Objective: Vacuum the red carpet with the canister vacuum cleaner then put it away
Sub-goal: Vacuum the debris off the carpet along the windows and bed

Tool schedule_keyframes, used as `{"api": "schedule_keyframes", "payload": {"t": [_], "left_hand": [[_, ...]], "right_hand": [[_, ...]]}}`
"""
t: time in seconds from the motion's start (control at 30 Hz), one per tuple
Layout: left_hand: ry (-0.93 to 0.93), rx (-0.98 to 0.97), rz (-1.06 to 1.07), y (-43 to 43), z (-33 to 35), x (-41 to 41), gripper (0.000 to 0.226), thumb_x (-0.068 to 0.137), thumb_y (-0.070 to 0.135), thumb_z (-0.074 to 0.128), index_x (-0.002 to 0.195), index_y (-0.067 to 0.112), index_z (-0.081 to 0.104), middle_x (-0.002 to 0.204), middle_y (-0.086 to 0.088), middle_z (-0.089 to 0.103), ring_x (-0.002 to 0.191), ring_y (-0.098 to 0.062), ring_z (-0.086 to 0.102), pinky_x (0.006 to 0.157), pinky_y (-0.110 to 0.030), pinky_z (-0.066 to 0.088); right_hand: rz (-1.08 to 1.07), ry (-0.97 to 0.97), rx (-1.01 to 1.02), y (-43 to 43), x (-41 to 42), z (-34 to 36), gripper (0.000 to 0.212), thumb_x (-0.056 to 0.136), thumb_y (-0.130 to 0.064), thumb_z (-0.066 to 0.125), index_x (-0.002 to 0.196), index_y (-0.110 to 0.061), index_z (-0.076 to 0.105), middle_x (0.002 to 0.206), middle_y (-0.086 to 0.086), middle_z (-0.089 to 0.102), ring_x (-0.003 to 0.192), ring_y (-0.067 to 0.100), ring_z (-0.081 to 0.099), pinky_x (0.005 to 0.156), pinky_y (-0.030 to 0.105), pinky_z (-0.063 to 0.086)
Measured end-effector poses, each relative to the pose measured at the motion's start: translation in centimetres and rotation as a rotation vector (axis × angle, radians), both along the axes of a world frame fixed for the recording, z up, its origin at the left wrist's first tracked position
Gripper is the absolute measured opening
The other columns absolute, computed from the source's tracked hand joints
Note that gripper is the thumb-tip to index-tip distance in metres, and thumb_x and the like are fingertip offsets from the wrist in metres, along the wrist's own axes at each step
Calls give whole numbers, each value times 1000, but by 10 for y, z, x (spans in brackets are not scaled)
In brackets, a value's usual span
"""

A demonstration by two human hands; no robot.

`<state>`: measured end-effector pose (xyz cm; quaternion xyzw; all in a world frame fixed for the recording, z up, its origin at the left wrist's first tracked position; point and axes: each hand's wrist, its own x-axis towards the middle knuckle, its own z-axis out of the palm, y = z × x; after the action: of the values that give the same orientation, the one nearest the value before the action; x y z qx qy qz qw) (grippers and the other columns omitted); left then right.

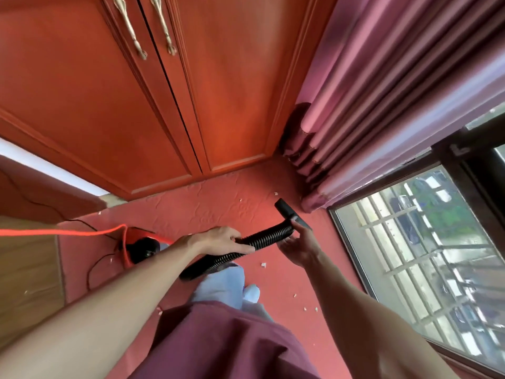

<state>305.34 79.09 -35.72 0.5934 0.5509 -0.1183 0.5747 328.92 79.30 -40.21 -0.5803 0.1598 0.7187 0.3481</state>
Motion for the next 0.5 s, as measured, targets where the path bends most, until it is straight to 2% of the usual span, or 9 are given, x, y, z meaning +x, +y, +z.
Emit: {"api": "schedule_keyframes", "payload": {"t": [0.07, 0.13, 0.27, 0.33, 0.4, 0.5], "left_hand": [[-1, 15, -13, 12, -5, 11, 45, 84, 64, 67, 72, 23, 54, 69, 7, 54, 62, -10, 51, 58, -28, 37], [-12, 8, -39, 25, -10, 21, 46, 82, 64, 69, 72, 21, 57, 72, 4, 58, 66, -13, 54, 61, -28, 39], [-36, -15, -96, 41, -20, 42, 47, 81, 61, 72, 67, 18, 58, 71, 3, 58, 66, -14, 53, 59, -27, 39], [-40, -20, -88, 47, -26, 47, 46, 75, 67, 71, 65, 24, 58, 71, 6, 61, 69, -13, 59, 60, -27, 47], [-26, -11, -26, 52, -29, 45, 47, 63, 77, 68, 67, 30, 62, 76, 6, 67, 76, -15, 66, 71, -33, 57], [2, 12, 53, 54, -35, 38, 43, 73, 67, 73, 63, 28, 60, 68, 6, 63, 69, -15, 60, 63, -28, 47]], "right_hand": [[5, 15, 21, 11, 9, -1, 22, 96, -25, 58, 95, -4, 56, 74, 10, 57, 68, 19, 61, 54, 25, 56], [41, -17, 34, 23, 21, -5, 22, 96, -28, 58, 100, -6, 57, 69, 7, 56, 61, 16, 60, 53, 23, 55], [133, -98, 14, 43, 40, -8, 22, 97, -26, 55, 96, -4, 54, 68, 8, 53, 61, 17, 57, 53, 25, 52], [167, -132, 2, 53, 44, -11, 20, 97, -23, 55, 93, -4, 54, 73, 9, 52, 65, 18, 55, 56, 27, 51], [191, -150, -3, 63, 44, -18, 19, 97, -23, 55, 92, -5, 54, 75, 9, 52, 67, 19, 54, 60, 27, 49], [214, -142, -24, 72, 35, -31, 18, 97, -22, 55, 89, -6, 53, 76, 9, 50, 67, 18, 52, 54, 26, 54]]}}
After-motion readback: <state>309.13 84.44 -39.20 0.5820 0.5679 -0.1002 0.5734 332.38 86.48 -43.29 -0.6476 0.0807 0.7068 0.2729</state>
